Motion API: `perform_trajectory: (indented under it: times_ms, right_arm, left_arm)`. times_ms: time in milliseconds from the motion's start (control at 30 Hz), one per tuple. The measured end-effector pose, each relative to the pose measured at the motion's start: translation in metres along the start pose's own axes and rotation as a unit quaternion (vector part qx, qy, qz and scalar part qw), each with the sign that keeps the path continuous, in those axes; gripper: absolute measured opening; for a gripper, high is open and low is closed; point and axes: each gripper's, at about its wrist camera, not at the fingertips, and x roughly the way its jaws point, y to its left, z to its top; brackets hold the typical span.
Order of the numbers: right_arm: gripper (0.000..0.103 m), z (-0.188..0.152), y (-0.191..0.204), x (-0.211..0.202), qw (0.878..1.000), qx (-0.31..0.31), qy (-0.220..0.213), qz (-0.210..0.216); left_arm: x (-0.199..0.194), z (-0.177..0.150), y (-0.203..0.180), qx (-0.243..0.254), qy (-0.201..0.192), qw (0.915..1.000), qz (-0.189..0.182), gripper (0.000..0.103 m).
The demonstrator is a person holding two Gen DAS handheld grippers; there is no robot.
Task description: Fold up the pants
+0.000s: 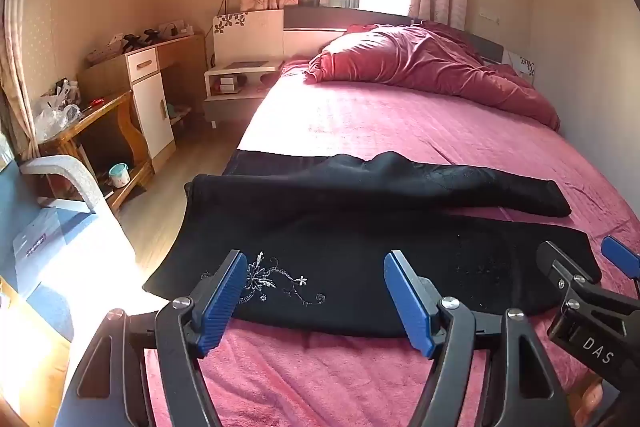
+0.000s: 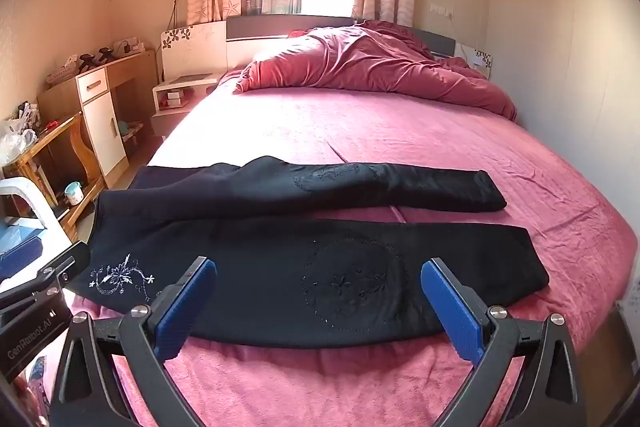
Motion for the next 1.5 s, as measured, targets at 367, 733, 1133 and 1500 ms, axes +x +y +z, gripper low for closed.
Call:
perform_trajectory:
  times_ms: [367,733,1133,1500]
  right_arm:
    - [0.103,-0.008,-0.005,0.009,1.000,-0.003,0.007,-0.006]
    - [0.103,-0.009,-0.007,0.012,1.000,0.001,0.012,-0.002]
    - [0.103,-0.009,-0.007,0.012,1.000,0.000,0.008,-0.003]
    - [0.103,-0.010,-0.008,0.013,1.000,0.002,0.009,-0.002]
  left_arm:
    - [0.008,-0.003,0.006,-0.007,0.017,0.9998,0.010,0.073]
    - [0.015,-0.006,0.010,-0.011,0.025,0.9994,0.019,0.073]
    - [0.014,-0.005,0.011,-0.015,0.025,0.9993,0.023,0.073]
    - [0.012,-0.005,0.012,-0.017,0.023,0.9993,0.024,0.073]
